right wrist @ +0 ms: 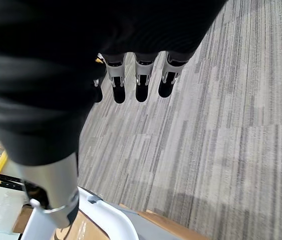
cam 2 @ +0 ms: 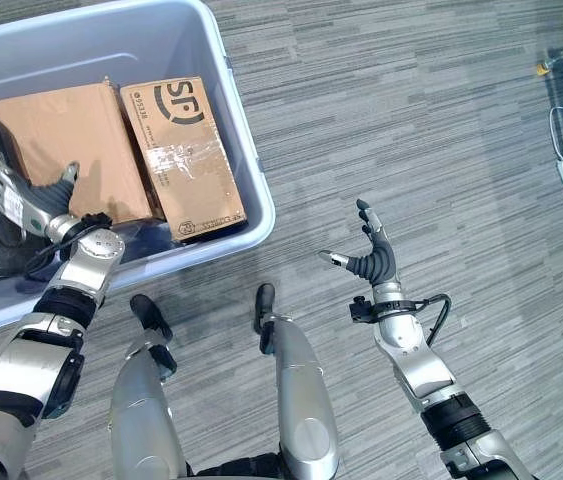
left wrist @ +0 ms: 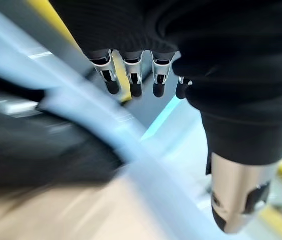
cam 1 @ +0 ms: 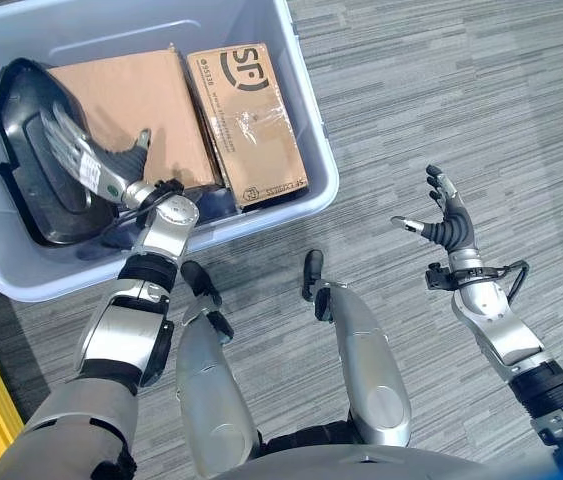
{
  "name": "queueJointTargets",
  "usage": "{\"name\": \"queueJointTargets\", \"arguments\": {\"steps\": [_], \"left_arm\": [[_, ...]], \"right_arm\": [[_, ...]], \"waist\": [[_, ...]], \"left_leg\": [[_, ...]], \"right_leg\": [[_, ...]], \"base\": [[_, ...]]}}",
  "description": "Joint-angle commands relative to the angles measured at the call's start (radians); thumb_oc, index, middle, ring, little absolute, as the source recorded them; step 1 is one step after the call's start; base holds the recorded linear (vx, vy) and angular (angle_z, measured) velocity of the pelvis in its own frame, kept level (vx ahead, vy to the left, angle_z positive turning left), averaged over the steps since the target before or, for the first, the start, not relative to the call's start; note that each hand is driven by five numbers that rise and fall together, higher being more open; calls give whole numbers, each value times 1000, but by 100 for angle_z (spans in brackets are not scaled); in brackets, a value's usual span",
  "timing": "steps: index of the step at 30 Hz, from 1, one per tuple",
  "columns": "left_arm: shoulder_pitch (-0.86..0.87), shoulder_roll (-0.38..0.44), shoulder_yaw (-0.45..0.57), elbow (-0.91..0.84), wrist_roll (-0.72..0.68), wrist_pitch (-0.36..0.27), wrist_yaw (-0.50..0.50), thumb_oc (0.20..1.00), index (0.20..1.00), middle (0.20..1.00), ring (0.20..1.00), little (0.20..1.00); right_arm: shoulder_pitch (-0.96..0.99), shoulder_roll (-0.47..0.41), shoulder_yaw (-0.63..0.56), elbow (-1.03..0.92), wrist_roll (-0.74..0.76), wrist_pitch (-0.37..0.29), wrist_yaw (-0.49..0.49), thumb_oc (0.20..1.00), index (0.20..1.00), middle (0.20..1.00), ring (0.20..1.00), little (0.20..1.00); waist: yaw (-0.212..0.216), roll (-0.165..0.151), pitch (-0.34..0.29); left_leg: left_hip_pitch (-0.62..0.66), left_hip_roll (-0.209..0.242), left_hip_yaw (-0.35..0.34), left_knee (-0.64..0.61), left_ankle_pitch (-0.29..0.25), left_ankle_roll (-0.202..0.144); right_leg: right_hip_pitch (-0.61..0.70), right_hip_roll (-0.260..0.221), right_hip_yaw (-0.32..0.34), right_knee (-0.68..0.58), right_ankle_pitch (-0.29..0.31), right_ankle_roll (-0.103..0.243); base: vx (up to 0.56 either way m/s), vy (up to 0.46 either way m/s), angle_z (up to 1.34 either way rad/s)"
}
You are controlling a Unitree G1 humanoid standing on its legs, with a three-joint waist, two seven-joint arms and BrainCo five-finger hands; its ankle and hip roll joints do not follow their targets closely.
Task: Move parts from the plastic box to the shelf.
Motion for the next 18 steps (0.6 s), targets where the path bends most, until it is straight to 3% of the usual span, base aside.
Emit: {"name": "queueJointTargets", "arguments": {"steps": [1, 6, 14, 17, 18], "left_arm": [[5, 45, 6, -29, 153, -64, 169, 1000, 1000, 1000, 1000, 1000], [18, 38, 40, -16, 54, -63, 177, 1000, 1000, 1000, 1000, 1000], [-9, 47, 60, 71, -153, -26, 37, 1000, 1000, 1000, 1000, 1000], [-28, 47, 61, 108, -214, 17, -26, 1000, 1000, 1000, 1000, 1000], [-39, 44, 60, 127, -307, 35, -46, 1000, 1000, 1000, 1000, 1000]], "right_arm": [[-10, 6, -30, -35, 1, -82, -14, 1000, 1000, 1000, 1000, 1000], [-31, 21, -4, 2, -20, -94, -28, 1000, 1000, 1000, 1000, 1000], [-64, 22, 20, 10, -15, -65, -37, 1000, 1000, 1000, 1000, 1000], [-78, 20, 24, 10, -19, -53, -35, 1000, 1000, 1000, 1000, 1000], [-87, 19, 23, 8, -20, -40, -38, 1000, 1000, 1000, 1000, 1000]], "waist": [[26, -68, -13], [41, -62, -13], [47, -71, -13], [47, -75, -13], [45, -77, -13]], "left_leg": [[-21, 24, -34, 123, -115, -61], [-31, 13, -46, 117, -114, -61], [-67, 12, -61, 128, -113, -60], [-85, 13, -66, 138, -113, -60], [-92, 14, -67, 142, -112, -61]], "right_leg": [[18, -22, 20, -95, 73, 91], [9, -31, 10, -87, 66, 91], [-19, -35, 0, -74, 65, 93], [-32, -35, -3, -68, 67, 94], [-39, -33, -4, -64, 68, 94]], "base": [[-8, 68, 6], [-8, 39, 2], [0, 17, 6], [7, 11, 3], [0, 0, 0]]}}
